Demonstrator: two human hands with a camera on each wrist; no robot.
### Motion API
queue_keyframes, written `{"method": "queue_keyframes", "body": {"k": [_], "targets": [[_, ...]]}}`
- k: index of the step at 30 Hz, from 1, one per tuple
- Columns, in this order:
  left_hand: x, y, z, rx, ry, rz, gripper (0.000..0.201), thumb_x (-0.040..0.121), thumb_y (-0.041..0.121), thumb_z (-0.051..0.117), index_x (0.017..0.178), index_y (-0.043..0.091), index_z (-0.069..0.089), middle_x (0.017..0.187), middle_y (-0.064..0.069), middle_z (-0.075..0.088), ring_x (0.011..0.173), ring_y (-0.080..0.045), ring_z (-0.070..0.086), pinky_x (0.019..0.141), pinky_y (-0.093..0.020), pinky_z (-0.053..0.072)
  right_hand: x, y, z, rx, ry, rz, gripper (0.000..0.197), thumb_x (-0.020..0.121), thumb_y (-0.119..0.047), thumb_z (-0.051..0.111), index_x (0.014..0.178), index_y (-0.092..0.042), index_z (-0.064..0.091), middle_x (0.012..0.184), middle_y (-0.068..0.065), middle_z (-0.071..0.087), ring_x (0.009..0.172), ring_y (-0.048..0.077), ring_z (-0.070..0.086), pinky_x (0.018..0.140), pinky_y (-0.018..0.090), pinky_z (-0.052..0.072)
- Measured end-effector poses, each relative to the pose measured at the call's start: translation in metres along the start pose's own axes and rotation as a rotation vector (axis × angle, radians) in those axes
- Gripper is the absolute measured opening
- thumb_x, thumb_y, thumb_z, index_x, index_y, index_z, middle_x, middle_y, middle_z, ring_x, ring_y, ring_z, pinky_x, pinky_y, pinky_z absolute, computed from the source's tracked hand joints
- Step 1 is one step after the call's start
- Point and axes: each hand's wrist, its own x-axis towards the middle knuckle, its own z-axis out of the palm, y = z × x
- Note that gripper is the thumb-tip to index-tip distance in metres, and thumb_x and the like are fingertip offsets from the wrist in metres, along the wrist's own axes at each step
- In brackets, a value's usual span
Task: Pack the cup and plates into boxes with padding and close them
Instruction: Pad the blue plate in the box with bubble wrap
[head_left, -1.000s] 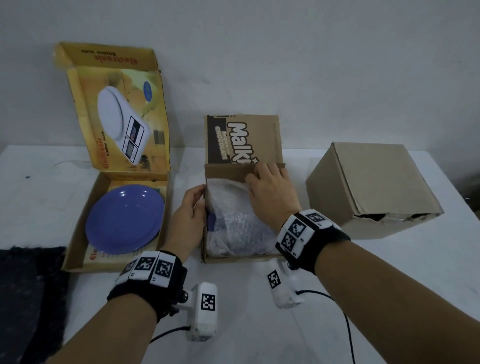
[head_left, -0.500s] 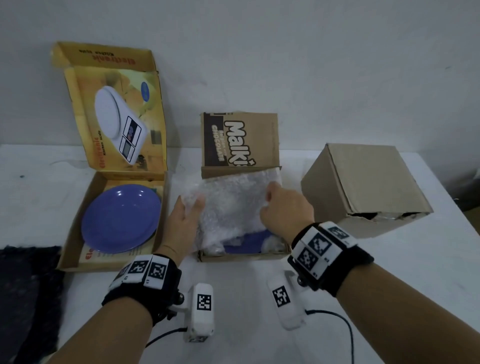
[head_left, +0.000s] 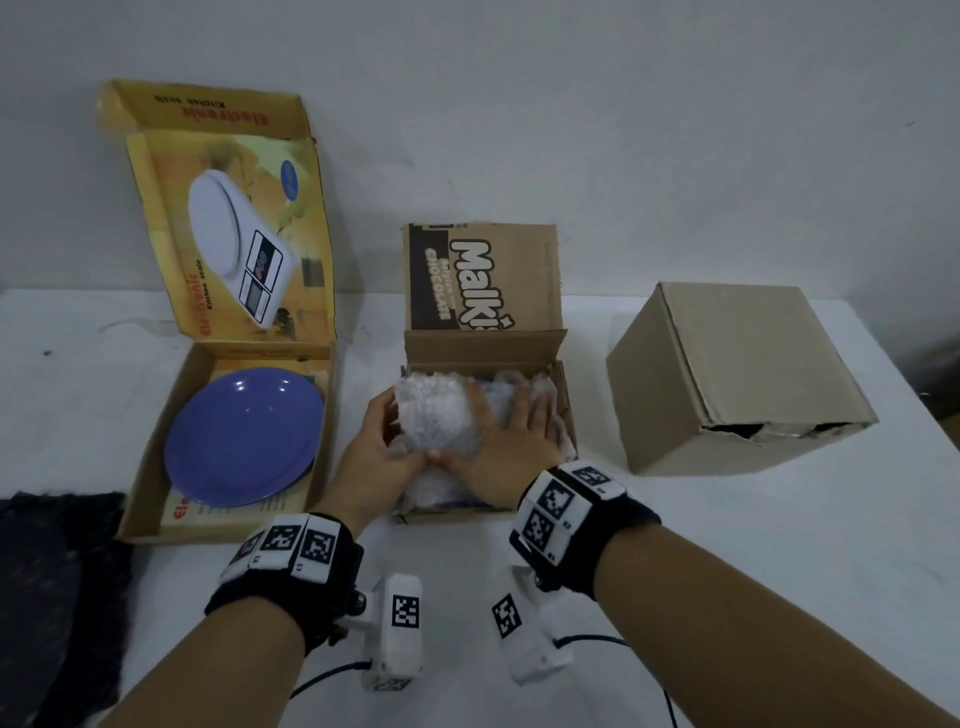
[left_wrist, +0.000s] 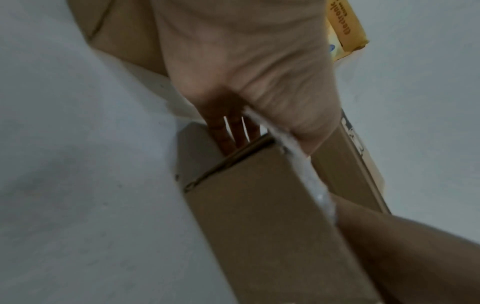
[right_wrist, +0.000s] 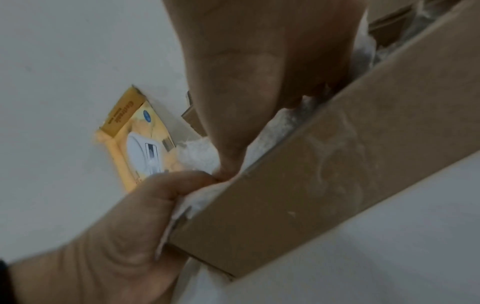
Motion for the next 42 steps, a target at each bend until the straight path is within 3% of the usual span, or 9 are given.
{"method": "queue_keyframes", "body": {"k": [5,9,16,20,24,27,31,34,42], "targets": [[0.002,0.006,0.002,-0.104,0.063,-0.029,0.057,0.075,0.023,0.050,0.132,0.017,0.048,0.120,-0.001,0.059,0.113,-0.019,0.055,0.093,-0.033,0.047,-0.002,0.003,0.007,-0.034,-0.004,0.008,0.105,0.073,-0.080,0.044,0.141,-0.043,-0.027,0.150,0.015,-0.035,0.138,0.041,-0.029,0.113,0.052,-0.010],[0.006,0.005,0.002,-0.062,0.094,-0.080,0.043,0.091,0.008,0.052,0.131,0.022,0.047,0.117,0.002,0.059,0.114,-0.019,0.056,0.100,-0.042,0.046,-0.004,-0.003,0.010,-0.011,0.021,0.022,0.107,0.074,-0.076,0.049,0.145,-0.038,-0.021,0.152,0.016,-0.030,0.140,0.040,-0.025,0.114,0.050,-0.011],[0.008,0.006,0.007,0.039,0.138,-0.090,0.053,0.089,0.000,0.058,0.136,0.019,0.043,0.124,-0.002,0.059,0.111,-0.017,0.056,0.095,-0.035,0.046,-0.001,0.005,-0.024,-0.012,-0.024,-0.003,0.107,0.071,-0.053,0.069,0.148,-0.020,0.002,0.154,0.019,0.004,0.140,0.043,0.004,0.111,0.052,0.025],[0.008,0.010,0.009,0.148,0.169,-0.099,0.053,0.088,0.007,0.061,0.136,0.022,0.044,0.119,0.001,0.059,0.105,-0.014,0.055,0.089,-0.031,0.043,-0.005,0.004,-0.004,-0.037,-0.111,0.037,0.104,0.077,-0.051,0.064,0.150,-0.020,-0.004,0.155,0.020,-0.009,0.142,0.043,-0.007,0.112,0.055,0.022],[0.003,0.016,0.007,0.179,0.194,0.044,0.062,0.084,-0.002,0.064,0.136,0.020,0.038,0.127,0.006,0.048,0.092,-0.002,0.057,0.082,-0.027,0.050,-0.012,0.009,-0.038,-0.096,0.022,-0.077,0.067,0.084,-0.028,0.059,0.142,-0.016,0.029,0.144,0.015,0.029,0.131,0.036,0.029,0.098,0.043,0.039],[-0.004,0.020,0.007,0.294,0.234,0.213,0.048,0.082,-0.003,0.065,0.113,0.026,0.045,0.129,0.009,0.047,0.088,0.008,0.055,0.077,-0.026,0.052,-0.020,0.014,-0.068,-0.194,0.110,-0.166,0.040,0.089,-0.004,0.047,0.129,-0.009,0.047,0.127,0.015,0.050,0.117,0.031,0.048,0.087,0.037,0.046],[-0.007,0.022,0.008,0.602,0.237,0.272,0.023,0.086,0.005,0.060,0.098,0.025,0.057,0.150,0.006,0.036,0.106,0.002,0.044,0.081,-0.022,0.039,-0.030,0.018,-0.068,-0.479,-0.066,-0.168,0.023,0.095,-0.007,0.043,0.109,-0.009,0.062,0.117,0.012,0.062,0.109,0.029,0.058,0.092,0.037,0.041],[-0.005,0.022,0.009,0.660,0.218,0.239,0.022,0.088,0.010,0.057,0.102,0.027,0.062,0.152,0.008,0.035,0.112,-0.011,0.054,0.078,-0.025,0.043,-0.030,0.021,-0.066,-0.577,-0.029,-0.210,0.018,0.093,-0.013,0.046,0.094,-0.019,0.063,0.105,0.002,0.067,0.102,0.024,0.058,0.100,0.039,0.027],[-0.002,0.013,0.005,0.777,0.220,0.236,0.025,0.093,0.040,0.039,0.106,0.039,0.059,0.144,0.007,0.047,0.120,-0.021,0.054,0.080,-0.041,0.054,-0.030,0.023,-0.058,-0.534,-0.090,-0.318,0.024,0.092,-0.019,0.051,0.113,-0.012,0.059,0.123,0.011,0.055,0.112,0.030,0.054,0.097,0.038,0.037]]}}
